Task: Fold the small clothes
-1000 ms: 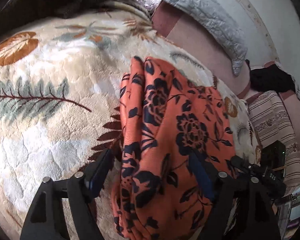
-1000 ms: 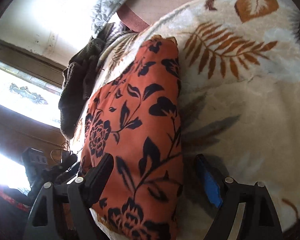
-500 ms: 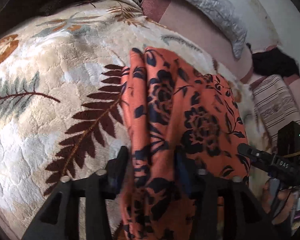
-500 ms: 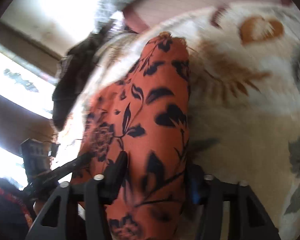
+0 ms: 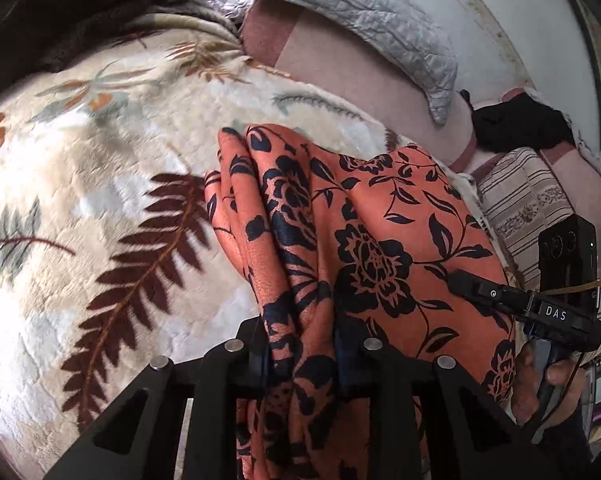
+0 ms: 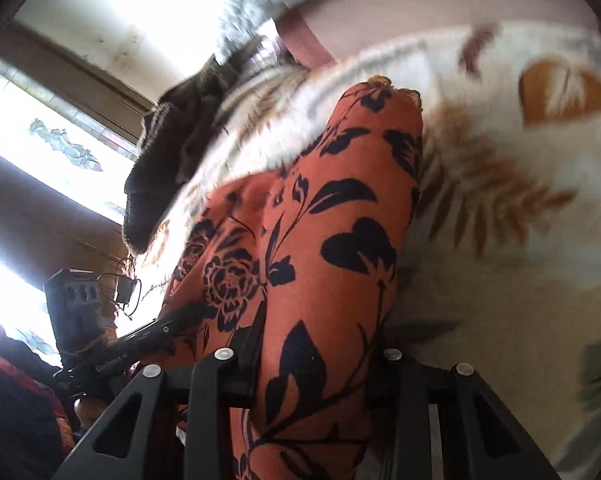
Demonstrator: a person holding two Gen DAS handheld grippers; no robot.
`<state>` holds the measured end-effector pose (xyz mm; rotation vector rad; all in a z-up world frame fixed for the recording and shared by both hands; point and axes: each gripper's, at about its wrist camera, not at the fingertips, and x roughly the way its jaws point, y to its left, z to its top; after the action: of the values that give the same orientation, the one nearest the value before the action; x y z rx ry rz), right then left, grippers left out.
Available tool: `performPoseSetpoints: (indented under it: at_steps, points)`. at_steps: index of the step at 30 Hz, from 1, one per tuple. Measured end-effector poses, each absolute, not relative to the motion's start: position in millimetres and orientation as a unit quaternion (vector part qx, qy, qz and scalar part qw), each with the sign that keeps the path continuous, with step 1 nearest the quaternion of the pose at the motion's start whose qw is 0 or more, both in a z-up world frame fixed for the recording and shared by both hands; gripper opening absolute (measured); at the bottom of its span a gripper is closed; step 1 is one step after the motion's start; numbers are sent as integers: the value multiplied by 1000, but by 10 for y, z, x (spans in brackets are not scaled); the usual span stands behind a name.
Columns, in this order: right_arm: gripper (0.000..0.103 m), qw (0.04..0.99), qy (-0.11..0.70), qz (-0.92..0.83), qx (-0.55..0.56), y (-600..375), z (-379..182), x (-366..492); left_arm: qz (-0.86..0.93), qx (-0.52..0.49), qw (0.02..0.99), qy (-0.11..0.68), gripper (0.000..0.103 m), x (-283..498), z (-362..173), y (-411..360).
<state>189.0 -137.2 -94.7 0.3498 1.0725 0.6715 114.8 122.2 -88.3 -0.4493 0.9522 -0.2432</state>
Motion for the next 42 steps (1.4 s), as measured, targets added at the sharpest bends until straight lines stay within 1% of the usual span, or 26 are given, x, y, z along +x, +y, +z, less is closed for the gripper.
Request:
performPoseSetpoints:
  at_steps: [3,5,8,9,10,11,12,13,14,15,16,19,21,22,23,25,27,28,29,32,36,40,42]
  points:
    - [36,811,474,303,157,-1703,-673,1995,-135,-200,873,423,25,1349,-657,897]
    - [37,814,470,293,176,-2025,-622,2101,-143,-198,872,424,26,1524,-629,694]
    - [38,813,478,265,200,-2334,-821,2260,-141,-185,866,443,30,1739,-837,432]
    - [38,810,489,249,210,-2439,-962,2296,-133,-171,861,461,34,1799,-959,343]
    - [40,804,501,230,221,-2548,-1133,2327,-122,-153,853,484,34,1854,-1105,275]
    - [49,798,516,206,234,-2642,-1264,2373,-107,-134,844,508,42,1897,-1225,223]
    - [54,786,533,184,251,-2773,-1432,2372,-108,-137,844,508,50,1875,-1259,226]
    - [57,776,535,184,279,-2861,-1539,2328,-105,-143,851,495,52,1809,-1217,265]
    - [62,778,519,192,296,-2922,-1527,2265,-96,-140,858,485,58,1726,-1148,309]
    - [65,789,509,189,289,-2951,-1471,2206,-85,-132,866,474,63,1645,-1069,350]
    - [68,805,496,176,273,-2977,-1387,2140,-72,-121,875,462,63,1566,-989,382]
    - [68,848,447,155,238,-3015,-1025,1946,-46,-100,890,443,63,1394,-841,432]
    - [68,857,415,190,241,-2984,-802,1832,-47,-96,888,446,63,1313,-899,452]
    - [71,855,411,209,238,-2903,-729,1804,-41,-88,888,449,63,1255,-942,458]
    - [74,848,414,231,236,-2811,-700,1776,-32,-78,887,455,63,1244,-987,447]
    - [76,832,432,257,234,-2649,-787,1762,-30,-76,884,460,63,1240,-1076,404]
    - [76,813,485,243,211,-2483,-1053,1825,-29,-77,886,456,63,1220,-1090,392]
    - [76,809,497,233,208,-2457,-1140,1834,-31,-75,886,457,63,1213,-1087,388]
    - [76,814,490,232,208,-2461,-1125,1825,-30,-71,887,456,63,1222,-1088,377]
    - [76,827,466,238,206,-2453,-841,1898,-29,-61,890,452,63,1231,-1070,354]
    - [78,831,464,224,209,-2372,-701,2328,-31,-60,892,447,63,1178,-990,338]
    - [78,806,503,184,253,-2484,-1033,2806,-38,-60,898,434,63,1061,-960,253]
    - [78,797,502,179,284,-2536,-1113,2865,-30,-33,885,463,63,1130,-1155,177]
